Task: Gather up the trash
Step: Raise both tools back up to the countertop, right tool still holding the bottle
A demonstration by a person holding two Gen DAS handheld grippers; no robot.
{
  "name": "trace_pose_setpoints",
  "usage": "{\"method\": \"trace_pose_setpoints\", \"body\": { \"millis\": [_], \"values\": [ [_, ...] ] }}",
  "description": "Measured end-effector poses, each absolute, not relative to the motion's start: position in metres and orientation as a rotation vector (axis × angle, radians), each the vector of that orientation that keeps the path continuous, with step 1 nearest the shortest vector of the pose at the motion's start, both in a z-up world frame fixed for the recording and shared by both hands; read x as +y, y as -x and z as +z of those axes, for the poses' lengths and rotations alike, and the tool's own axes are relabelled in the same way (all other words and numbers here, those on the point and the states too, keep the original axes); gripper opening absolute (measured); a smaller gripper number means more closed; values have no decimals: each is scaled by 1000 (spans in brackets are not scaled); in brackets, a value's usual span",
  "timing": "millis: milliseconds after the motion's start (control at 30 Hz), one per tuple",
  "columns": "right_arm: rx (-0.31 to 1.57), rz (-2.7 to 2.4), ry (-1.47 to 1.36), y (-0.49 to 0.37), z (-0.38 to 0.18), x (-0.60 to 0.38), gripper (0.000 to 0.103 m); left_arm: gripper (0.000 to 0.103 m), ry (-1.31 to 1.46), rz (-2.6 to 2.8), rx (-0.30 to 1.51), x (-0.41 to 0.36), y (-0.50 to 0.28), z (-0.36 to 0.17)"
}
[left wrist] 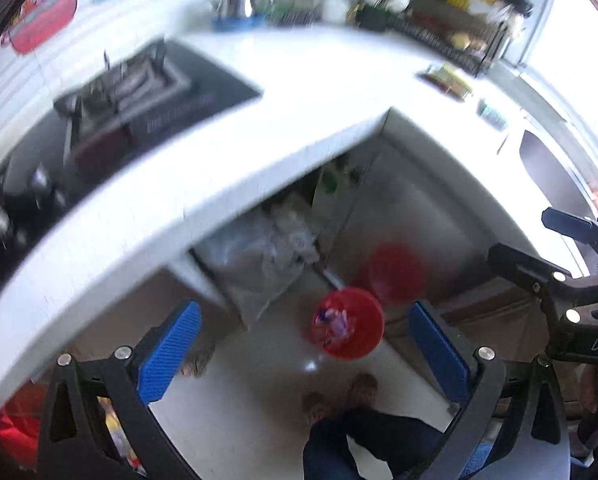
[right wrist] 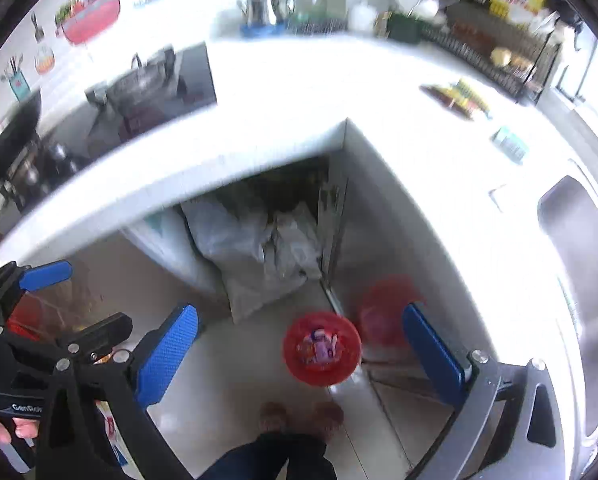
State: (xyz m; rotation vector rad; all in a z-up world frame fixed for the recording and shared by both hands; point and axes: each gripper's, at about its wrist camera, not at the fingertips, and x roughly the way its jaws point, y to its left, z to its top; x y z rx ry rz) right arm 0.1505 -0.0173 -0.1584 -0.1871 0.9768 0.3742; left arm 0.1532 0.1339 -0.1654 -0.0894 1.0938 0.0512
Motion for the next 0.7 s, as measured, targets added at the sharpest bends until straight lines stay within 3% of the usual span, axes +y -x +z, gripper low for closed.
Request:
{"method": "trace_pose_setpoints", "body": {
  "millis": [267,700],
  "values": [
    [868,322,182,-139,-102,-28,102,103,15,-1,985,113,-168,-100],
    [819,203,76,-158,-66,-68,102,103,-52,-177,944,70,-212,-69]
  ]
}}
